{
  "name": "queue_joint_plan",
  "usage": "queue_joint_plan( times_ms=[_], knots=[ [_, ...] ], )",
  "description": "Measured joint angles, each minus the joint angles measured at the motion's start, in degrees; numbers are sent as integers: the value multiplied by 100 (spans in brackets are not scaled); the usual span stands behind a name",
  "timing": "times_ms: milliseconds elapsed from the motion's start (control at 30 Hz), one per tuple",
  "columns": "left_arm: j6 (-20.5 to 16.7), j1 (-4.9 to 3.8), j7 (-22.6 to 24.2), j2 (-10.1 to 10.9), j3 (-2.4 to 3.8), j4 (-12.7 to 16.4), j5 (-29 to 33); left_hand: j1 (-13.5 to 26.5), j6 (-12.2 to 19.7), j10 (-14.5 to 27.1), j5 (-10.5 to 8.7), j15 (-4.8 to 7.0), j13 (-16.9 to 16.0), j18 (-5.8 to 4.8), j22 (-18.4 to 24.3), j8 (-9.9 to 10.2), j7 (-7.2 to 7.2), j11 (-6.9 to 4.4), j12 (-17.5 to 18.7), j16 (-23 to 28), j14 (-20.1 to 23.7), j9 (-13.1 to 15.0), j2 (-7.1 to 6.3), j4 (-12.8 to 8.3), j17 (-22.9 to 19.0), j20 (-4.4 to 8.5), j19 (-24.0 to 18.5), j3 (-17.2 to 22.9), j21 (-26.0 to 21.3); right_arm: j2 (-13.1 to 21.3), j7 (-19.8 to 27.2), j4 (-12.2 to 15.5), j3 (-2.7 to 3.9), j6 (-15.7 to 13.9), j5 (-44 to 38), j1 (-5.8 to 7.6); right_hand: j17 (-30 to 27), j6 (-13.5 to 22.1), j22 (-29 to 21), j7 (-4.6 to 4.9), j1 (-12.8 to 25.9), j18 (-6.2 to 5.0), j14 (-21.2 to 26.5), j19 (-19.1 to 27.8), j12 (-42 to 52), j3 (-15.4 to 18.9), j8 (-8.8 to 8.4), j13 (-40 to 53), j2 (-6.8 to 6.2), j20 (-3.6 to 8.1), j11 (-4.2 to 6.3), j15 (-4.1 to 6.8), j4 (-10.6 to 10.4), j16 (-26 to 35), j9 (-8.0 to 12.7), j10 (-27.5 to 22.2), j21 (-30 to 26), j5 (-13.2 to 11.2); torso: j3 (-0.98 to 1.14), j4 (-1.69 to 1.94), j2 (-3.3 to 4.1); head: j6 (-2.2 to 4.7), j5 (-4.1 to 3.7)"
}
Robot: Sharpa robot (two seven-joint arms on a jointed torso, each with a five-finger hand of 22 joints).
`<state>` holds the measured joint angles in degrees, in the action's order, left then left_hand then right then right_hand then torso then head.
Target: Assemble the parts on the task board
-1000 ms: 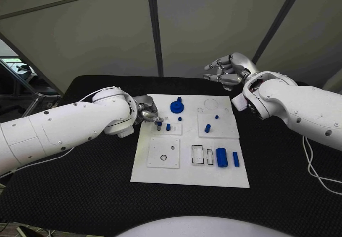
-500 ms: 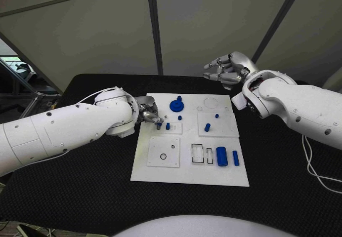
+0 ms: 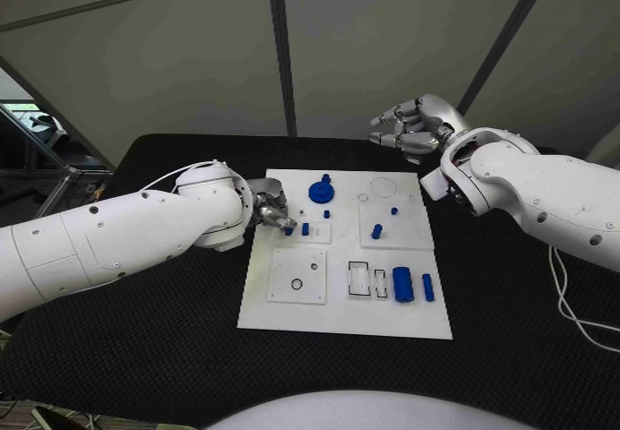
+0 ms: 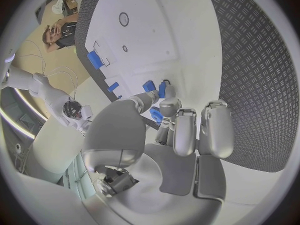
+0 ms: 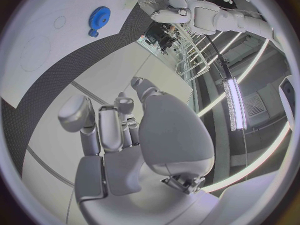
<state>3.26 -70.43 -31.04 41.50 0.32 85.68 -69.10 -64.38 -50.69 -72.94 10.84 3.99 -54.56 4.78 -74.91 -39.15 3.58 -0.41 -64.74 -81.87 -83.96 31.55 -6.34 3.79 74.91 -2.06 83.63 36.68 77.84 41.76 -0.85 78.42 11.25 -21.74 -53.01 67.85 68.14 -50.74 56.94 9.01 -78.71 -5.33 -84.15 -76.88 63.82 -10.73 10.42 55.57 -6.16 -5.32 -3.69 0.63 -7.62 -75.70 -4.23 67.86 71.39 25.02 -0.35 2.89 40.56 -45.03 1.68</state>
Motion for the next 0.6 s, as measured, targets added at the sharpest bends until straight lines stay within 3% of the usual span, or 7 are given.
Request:
queue_joint_plan(
  times_ms=[600],
  knots=[
    [42, 20, 11, -1, 14, -9, -110, 9, 0, -40, 1, 0, -61, 0, 0, -19, 0, -1, -53, 0, 0, -15, -8, 7, 0, 0, 0, 24, 28, 1, -5, 4, 0, 30, 0, -1, -1, 0, 1, 0, 0, 0, 0, 0, 0, -6, 0, -2, 0, 0, 0, 0, -6, 0, 0, 0, 0, 0, 1, 0, -1, 0, 16]
  ],
)
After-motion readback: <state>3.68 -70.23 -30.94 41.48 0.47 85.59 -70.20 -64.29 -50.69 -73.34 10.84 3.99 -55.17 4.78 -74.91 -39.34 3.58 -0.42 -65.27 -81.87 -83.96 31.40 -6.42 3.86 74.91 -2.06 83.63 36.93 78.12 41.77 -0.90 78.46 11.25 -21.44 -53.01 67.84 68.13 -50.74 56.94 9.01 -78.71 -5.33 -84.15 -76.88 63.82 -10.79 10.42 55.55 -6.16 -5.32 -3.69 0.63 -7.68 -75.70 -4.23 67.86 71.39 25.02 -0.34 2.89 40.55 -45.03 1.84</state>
